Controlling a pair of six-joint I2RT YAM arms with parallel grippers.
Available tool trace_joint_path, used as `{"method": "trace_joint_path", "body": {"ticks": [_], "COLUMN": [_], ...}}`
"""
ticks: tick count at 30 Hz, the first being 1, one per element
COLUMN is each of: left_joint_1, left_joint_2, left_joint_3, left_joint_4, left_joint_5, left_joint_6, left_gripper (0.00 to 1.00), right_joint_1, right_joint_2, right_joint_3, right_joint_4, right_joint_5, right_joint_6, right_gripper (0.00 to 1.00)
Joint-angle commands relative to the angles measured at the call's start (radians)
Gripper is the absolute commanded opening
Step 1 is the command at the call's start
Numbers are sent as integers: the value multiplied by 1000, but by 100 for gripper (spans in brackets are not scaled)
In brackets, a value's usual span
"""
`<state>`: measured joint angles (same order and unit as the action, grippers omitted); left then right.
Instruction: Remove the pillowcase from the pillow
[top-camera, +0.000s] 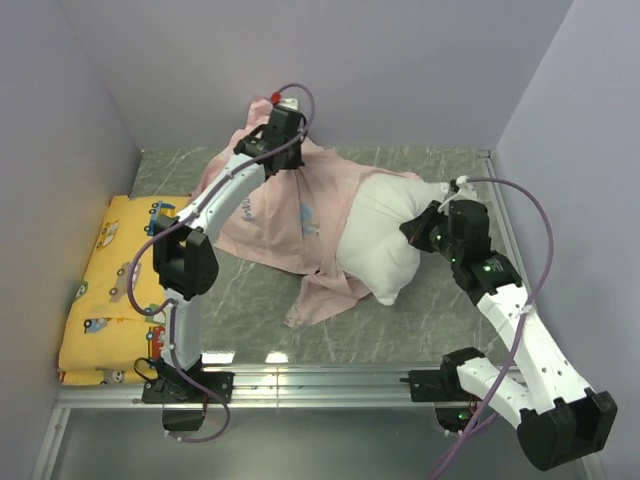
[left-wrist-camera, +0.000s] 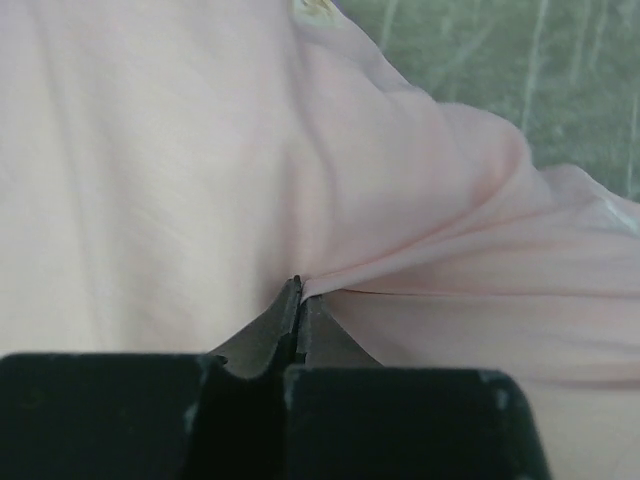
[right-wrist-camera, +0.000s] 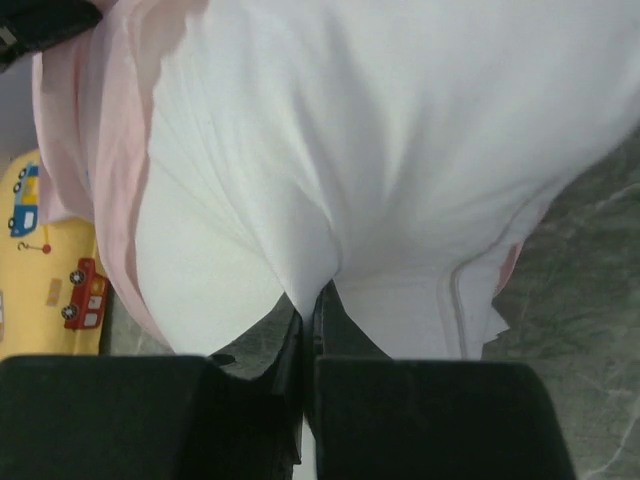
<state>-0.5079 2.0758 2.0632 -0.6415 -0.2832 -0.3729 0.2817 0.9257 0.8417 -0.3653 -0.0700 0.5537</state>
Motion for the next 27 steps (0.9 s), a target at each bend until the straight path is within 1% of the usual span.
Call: {"method": "trace_joint_path", "body": {"ticks": [1, 3, 4, 6, 8, 10, 11, 12, 14, 15, 16, 17, 19, 20, 22, 23, 24, 25, 26, 27], "left_joint_1": [181, 224, 265, 299, 331, 310, 292, 273, 214, 194, 156, 141, 112, 108, 100, 94, 86, 66, 52, 23], "left_joint_2": [-83, -91, -94, -85, -69, -66, -77, -86, -108, -112, -127, -140, -192, -213, -288, -315, -342, -405, -439, -475], "left_joint_3": [-34, -57, -61, -54, -41, -52, -95, -124, -182, -193, -208, -215, -232, -239, -261, -270, -281, -317, -348, -383], "left_joint_4": [72, 92, 97, 92, 74, 86, 103, 124, 167, 178, 184, 192, 207, 206, 209, 207, 192, 189, 190, 197], "left_joint_5": [-160, -159, -159, -159, -133, -90, -93, -53, -24, -5, 10, 7, 22, 21, 47, 42, 33, 23, -8, -22], "left_joint_6": [-23, -35, -41, -47, -55, -44, -34, -26, -18, -14, -14, -14, -15, -20, -27, -32, -37, -49, -58, -69], "left_gripper": [0, 0, 0, 0, 0, 0, 0, 0, 0, 3, 11, 19, 41, 58, 69, 71, 72, 73, 74, 74], "right_joint_1": [-125, -182, -226, -236, -249, -251, -251, -251, -251, -251, -251, -251, -250, -251, -251, -251, -250, -251, -251, -250], "right_joint_2": [-91, -103, -116, -136, -165, -165, -154, -137, -93, -82, -61, -51, -25, -22, -19, -22, -24, -24, -27, -36], "right_joint_3": [88, 103, 112, 112, 103, 102, 106, 112, 117, 114, 103, 102, 94, 88, 68, 62, 56, 51, 54, 59], "right_joint_4": [-164, -190, -216, -224, -215, -193, -189, -185, -158, -147, -120, -113, -106, -103, -92, -89, -86, -90, -96, -103], "right_joint_5": [101, 82, 79, 99, 87, 75, 50, 38, 4, -1, -2, 1, 18, 22, 35, 39, 45, 61, 64, 67], "right_joint_6": [-51, -67, -70, -64, -46, -40, -31, -26, -15, -12, -9, -14, -23, -32, -46, -52, -58, -69, -75, -83], "right_gripper": [0, 0, 0, 0, 0, 0, 0, 0, 0, 0, 0, 0, 0, 0, 0, 0, 3, 7, 21, 29]}}
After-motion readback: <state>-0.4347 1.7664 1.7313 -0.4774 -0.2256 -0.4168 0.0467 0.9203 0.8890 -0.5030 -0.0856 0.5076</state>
